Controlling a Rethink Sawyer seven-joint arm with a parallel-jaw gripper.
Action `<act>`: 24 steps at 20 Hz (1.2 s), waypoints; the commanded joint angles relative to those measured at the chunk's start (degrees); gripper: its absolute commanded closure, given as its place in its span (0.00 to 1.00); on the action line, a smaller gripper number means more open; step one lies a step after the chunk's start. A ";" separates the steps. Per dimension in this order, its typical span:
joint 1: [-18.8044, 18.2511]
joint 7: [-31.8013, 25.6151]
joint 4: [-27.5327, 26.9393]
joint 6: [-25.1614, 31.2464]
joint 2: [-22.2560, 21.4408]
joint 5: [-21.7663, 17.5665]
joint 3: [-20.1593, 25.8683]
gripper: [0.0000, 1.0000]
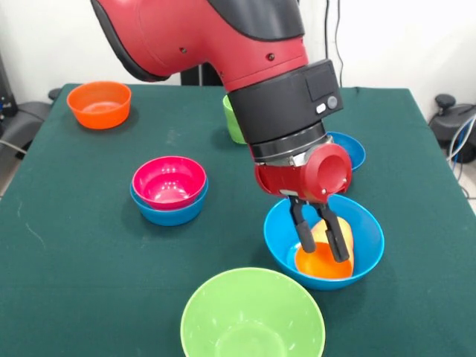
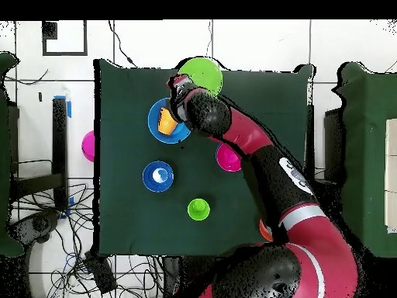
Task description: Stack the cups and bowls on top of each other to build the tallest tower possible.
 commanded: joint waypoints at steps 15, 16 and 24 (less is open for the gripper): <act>1.47 5.36 -0.32 -1.21 8.25 0.68 2.29 0.00; 1.46 5.44 -0.13 -1.15 8.22 0.66 2.16 0.00; 0.06 6.22 3.86 0.39 5.96 0.43 1.07 0.00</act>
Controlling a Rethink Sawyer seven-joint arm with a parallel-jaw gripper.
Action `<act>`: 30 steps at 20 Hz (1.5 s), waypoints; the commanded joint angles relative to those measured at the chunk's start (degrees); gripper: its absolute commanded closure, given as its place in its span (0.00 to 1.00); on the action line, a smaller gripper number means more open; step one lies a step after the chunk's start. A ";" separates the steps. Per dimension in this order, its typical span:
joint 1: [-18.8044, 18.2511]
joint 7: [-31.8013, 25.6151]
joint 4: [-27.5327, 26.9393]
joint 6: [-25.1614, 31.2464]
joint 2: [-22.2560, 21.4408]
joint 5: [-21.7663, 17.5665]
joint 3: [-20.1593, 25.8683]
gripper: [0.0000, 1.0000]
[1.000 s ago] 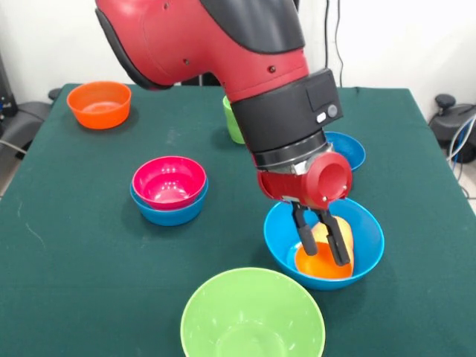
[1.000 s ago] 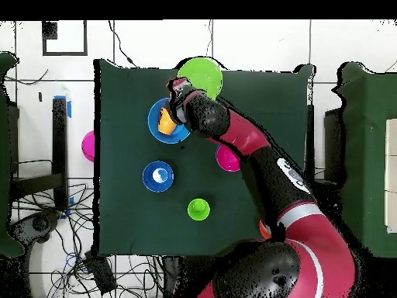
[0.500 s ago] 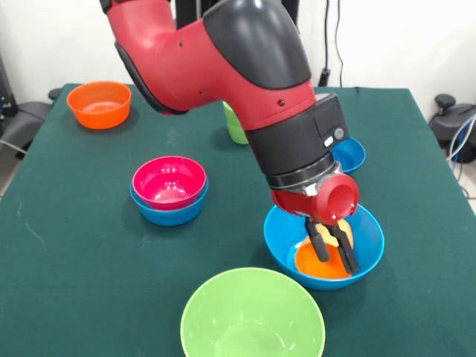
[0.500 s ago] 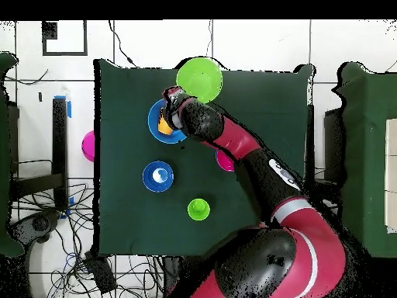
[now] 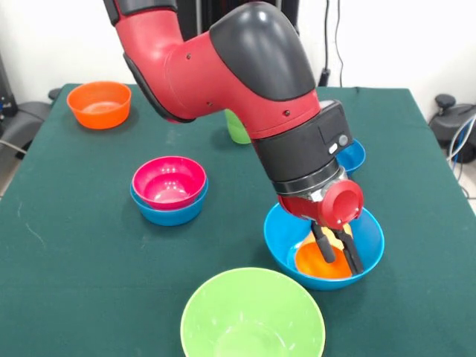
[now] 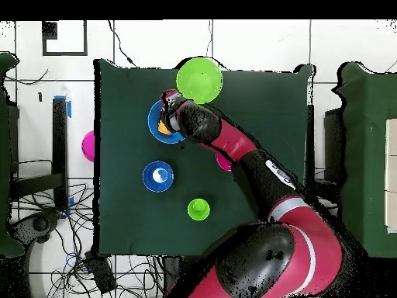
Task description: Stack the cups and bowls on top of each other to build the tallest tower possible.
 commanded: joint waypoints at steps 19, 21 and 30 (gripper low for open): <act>0.80 8.80 12.86 7.35 -11.53 4.00 -3.37 0.00; 1.05 8.54 13.13 7.39 -11.81 4.26 -3.66 0.00; 7.72 15.18 8.76 7.12 -10.42 10.17 -12.03 0.00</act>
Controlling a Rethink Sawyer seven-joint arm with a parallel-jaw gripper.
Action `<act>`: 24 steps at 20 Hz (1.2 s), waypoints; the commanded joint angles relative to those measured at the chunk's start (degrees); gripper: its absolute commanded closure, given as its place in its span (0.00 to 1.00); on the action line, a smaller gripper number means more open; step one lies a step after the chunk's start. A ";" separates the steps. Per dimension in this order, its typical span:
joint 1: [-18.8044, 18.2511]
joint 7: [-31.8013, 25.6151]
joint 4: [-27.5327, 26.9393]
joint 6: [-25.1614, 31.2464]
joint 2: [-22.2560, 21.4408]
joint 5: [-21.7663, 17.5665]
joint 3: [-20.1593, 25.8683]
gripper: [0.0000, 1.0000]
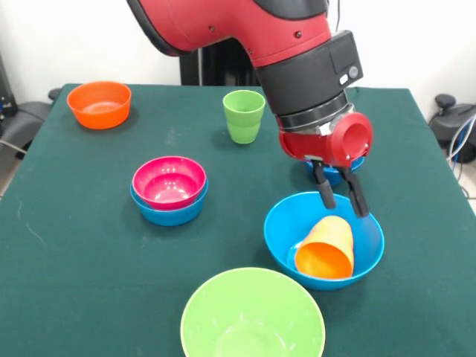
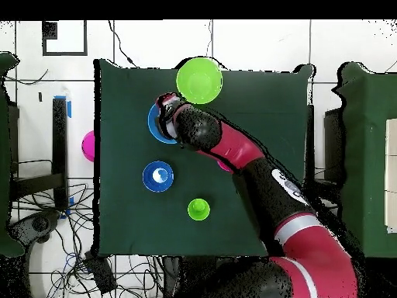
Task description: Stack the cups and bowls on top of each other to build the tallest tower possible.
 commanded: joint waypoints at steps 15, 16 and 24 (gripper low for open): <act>22.40 31.81 -8.55 1.91 9.16 28.13 -33.60 0.00; 22.91 32.88 -9.09 1.70 9.89 29.24 -34.48 0.00; 21.09 33.57 -10.14 -1.89 11.48 30.02 -33.10 0.00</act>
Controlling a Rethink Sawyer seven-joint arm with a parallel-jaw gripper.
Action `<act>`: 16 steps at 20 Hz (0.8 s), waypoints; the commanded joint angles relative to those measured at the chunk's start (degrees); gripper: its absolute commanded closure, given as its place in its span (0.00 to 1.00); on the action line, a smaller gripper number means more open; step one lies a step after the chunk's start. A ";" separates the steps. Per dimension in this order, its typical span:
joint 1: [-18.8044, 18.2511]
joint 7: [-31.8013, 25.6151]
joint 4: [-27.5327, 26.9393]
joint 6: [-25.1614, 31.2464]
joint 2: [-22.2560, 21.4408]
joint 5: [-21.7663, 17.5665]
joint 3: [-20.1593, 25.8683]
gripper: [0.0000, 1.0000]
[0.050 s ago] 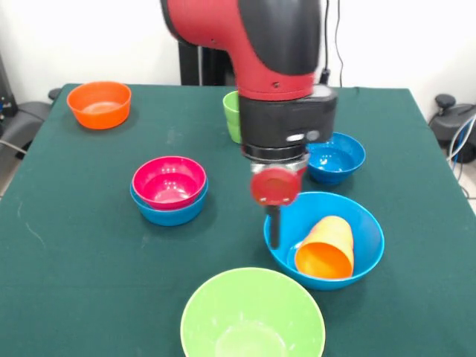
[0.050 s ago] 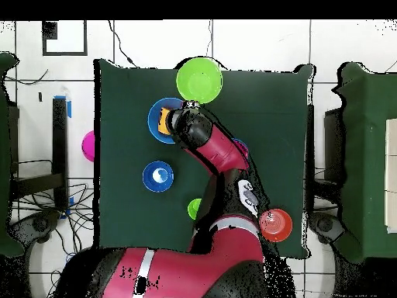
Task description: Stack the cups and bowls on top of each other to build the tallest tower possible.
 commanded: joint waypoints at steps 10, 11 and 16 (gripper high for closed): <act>-0.81 11.04 -1.21 -5.60 3.96 4.62 5.91 0.00; -1.09 10.45 -0.95 -5.25 3.73 4.61 6.55 0.00; -3.50 6.63 0.90 -1.17 1.94 3.59 12.80 0.00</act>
